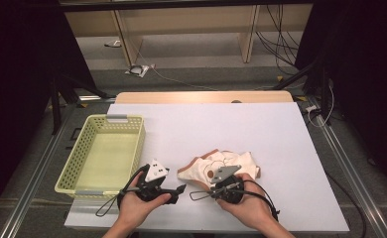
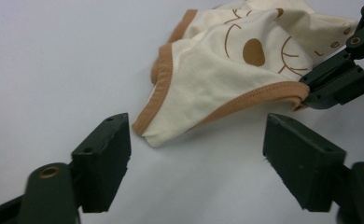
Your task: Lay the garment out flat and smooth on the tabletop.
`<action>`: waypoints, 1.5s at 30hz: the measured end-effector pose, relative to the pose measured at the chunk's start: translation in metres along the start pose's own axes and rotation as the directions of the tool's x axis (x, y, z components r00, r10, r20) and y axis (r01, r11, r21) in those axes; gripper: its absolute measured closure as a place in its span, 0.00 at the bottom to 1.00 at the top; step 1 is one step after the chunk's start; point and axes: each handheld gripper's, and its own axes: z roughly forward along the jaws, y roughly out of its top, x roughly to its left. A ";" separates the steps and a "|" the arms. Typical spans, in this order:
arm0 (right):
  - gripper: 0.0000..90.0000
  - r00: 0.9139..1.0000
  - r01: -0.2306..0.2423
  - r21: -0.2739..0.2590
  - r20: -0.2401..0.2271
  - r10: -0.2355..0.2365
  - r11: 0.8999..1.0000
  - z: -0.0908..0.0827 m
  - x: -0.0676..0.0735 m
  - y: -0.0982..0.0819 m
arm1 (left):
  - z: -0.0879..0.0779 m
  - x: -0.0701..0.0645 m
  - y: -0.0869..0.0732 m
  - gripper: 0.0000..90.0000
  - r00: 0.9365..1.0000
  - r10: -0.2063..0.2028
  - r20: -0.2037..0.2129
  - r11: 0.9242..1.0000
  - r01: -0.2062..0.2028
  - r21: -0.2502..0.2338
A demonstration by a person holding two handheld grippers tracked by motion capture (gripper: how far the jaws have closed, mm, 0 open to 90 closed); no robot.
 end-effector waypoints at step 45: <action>0.98 0.978 -0.204 0.074 -0.025 0.207 0.976 0.042 -0.096 0.076 | 0.048 -0.030 -0.001 0.96 0.968 0.103 0.228 0.963 -0.155 0.222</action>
